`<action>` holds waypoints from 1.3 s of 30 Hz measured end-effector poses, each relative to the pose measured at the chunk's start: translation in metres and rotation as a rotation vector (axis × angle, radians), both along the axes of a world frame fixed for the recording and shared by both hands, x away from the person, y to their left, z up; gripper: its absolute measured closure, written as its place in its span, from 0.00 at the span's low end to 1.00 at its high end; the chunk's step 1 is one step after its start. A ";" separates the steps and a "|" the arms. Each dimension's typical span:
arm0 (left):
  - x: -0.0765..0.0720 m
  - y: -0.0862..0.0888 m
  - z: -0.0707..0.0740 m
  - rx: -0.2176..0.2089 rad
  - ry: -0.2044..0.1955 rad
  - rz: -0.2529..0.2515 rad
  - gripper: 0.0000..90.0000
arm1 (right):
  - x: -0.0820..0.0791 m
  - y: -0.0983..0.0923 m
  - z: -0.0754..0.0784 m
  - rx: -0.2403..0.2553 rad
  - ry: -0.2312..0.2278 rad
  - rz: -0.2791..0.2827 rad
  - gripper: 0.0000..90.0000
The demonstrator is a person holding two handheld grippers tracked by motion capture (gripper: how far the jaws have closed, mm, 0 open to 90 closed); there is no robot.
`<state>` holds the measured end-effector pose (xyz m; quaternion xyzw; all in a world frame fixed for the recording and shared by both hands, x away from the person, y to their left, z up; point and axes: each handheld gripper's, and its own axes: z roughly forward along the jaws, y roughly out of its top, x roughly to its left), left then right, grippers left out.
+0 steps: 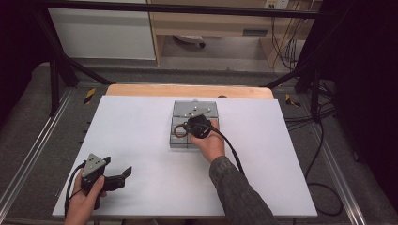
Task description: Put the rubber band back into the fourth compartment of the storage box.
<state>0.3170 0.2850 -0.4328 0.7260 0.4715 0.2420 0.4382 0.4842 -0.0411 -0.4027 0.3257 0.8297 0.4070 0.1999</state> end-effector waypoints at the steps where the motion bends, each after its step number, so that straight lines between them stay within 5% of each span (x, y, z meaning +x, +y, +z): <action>1: 0.000 0.000 0.000 -0.001 0.000 0.000 0.08 | 0.000 0.001 -0.001 -0.001 0.001 0.001 0.96; 17: 0.000 -0.001 0.000 0.007 0.002 -0.005 0.08 | -0.005 0.008 -0.007 -0.067 0.009 0.027 0.95; 39: 0.000 -0.001 0.000 0.009 0.000 -0.006 0.08 | -0.007 0.015 -0.016 -0.098 0.023 0.037 0.95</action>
